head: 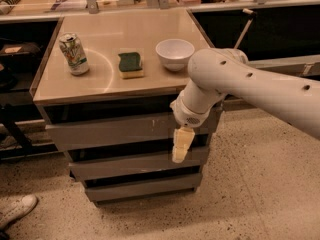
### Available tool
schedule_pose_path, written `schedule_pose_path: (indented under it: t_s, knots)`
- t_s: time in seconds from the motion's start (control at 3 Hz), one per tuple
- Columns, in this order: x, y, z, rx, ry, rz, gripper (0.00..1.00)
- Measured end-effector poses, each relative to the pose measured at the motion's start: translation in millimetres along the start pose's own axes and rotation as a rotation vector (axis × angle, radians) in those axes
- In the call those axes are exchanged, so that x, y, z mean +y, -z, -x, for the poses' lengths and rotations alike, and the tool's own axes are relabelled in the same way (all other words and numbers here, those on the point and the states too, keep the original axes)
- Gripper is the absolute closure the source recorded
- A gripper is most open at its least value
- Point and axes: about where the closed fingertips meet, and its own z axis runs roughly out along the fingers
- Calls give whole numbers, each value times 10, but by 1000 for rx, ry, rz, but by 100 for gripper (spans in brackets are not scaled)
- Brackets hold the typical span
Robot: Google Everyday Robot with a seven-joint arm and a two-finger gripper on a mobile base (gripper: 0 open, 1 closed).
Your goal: Open top drawer
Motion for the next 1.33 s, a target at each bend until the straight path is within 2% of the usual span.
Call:
schedule_pose_path:
  t_s: [0.67,1.33]
  knots:
    - [-267,-267,-193,44,10,-34,0]
    - [-450,-493,-374,71,16,-26,0]
